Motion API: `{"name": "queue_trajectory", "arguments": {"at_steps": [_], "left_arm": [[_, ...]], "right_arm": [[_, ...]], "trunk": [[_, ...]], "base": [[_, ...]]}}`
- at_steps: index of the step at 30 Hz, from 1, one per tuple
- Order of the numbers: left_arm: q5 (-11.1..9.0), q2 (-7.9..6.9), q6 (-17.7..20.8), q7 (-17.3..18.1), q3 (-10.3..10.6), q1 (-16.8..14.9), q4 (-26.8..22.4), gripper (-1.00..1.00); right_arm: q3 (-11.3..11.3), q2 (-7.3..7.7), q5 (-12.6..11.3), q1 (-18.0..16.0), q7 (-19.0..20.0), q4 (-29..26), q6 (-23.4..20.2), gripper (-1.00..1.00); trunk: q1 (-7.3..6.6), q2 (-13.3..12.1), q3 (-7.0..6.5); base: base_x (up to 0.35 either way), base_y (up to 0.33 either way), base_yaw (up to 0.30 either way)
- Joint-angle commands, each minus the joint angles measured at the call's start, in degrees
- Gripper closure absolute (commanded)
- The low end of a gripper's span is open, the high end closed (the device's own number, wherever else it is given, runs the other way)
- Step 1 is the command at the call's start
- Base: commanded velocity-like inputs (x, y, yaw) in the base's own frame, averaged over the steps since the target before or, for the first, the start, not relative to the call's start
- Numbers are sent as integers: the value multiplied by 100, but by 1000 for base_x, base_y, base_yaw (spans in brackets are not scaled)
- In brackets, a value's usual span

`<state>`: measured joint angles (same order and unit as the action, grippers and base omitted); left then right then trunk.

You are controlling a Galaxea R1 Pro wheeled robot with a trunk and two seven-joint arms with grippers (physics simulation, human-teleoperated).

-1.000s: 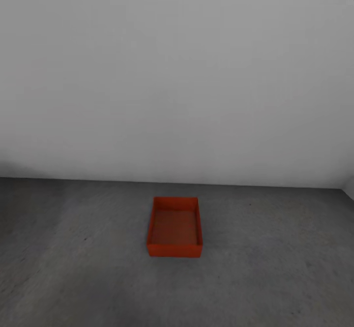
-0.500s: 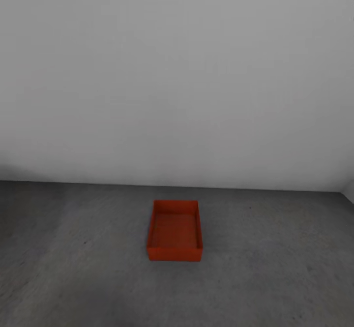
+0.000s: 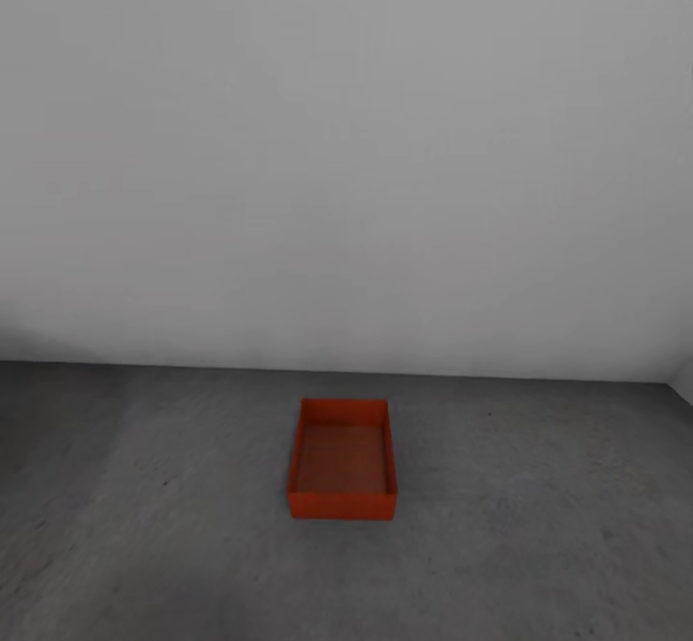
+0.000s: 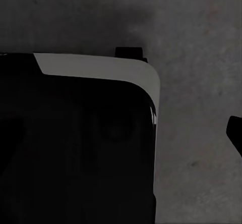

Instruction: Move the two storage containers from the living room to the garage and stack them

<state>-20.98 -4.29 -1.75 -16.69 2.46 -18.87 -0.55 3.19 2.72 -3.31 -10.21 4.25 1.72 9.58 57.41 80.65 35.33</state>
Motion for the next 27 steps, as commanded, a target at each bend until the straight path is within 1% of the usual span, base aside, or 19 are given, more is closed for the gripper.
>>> {"name": "queue_trajectory", "arguments": {"at_steps": [1,27], "left_arm": [[-46,0,-18,-10,27,-3,2,-100],[-46,3,-18,-10,27,-3,2,-100]], "right_arm": [[32,1,-35,-7,23,17,35,-100],[32,1,-38,-7,16,21,26,-100]], "trunk": [[0,2,-5],[0,2,-244]], "base": [[0,0,0],[0,0,0]]}}
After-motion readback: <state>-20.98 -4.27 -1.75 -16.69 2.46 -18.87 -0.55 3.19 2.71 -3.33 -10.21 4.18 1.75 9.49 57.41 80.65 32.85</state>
